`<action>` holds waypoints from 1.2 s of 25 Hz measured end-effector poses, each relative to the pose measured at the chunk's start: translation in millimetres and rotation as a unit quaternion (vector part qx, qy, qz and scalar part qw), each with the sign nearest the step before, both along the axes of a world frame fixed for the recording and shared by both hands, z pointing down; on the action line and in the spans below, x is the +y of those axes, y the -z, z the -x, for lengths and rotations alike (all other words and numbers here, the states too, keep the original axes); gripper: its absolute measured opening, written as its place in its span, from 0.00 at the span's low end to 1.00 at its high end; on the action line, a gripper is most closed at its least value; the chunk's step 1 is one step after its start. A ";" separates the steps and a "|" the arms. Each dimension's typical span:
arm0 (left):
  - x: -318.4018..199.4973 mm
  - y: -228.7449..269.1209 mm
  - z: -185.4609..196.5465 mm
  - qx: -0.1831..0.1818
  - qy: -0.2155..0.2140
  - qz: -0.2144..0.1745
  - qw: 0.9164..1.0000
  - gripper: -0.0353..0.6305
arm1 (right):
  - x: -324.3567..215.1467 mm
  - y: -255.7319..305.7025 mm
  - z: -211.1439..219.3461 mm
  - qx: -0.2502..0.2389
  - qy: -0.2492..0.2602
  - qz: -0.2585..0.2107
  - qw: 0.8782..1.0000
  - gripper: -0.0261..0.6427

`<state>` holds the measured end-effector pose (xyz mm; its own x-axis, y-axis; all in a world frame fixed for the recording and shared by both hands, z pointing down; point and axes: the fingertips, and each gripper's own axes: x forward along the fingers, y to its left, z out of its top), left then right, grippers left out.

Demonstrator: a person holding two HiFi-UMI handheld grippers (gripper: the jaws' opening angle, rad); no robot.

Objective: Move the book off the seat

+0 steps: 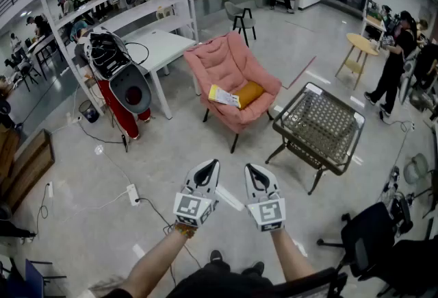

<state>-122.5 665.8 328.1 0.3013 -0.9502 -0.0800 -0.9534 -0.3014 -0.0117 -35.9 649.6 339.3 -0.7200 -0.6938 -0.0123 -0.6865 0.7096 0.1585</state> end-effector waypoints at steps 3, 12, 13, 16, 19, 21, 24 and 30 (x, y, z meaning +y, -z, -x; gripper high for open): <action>-15.3 -4.0 19.0 0.000 0.005 0.007 1.000 0.07 | -12.1 -0.9 17.0 0.000 -0.001 0.003 1.000 0.06; -34.2 -24.9 32.4 0.003 -0.022 0.009 1.000 0.07 | -42.9 -15.4 31.0 -0.027 -0.015 0.050 0.998 0.06; -36.4 -27.6 31.7 0.000 -0.028 0.008 1.000 0.07 | -48.3 -16.8 28.0 -0.028 -0.022 0.047 0.998 0.06; -49.0 -29.7 37.1 -0.010 -0.034 0.006 0.999 0.07 | -63.3 -11.0 27.3 -0.025 -0.035 0.034 0.998 0.06; -66.9 -36.1 44.4 -0.008 -0.031 0.013 0.999 0.07 | -79.4 -12.5 29.8 -0.008 -0.032 0.018 0.999 0.06; -79.0 -42.5 47.2 -0.010 -0.030 0.018 0.999 0.07 | -90.6 -22.6 31.4 0.004 -0.026 0.014 1.000 0.06; -101.3 -50.2 44.3 -0.017 -0.031 0.024 0.999 0.07 | -114.5 -28.7 26.8 0.013 -0.021 0.008 1.000 0.06; -161.4 -48.4 32.7 -0.027 -0.016 0.037 0.999 0.07 | -184.7 -27.1 15.2 0.012 0.003 0.010 1.000 0.06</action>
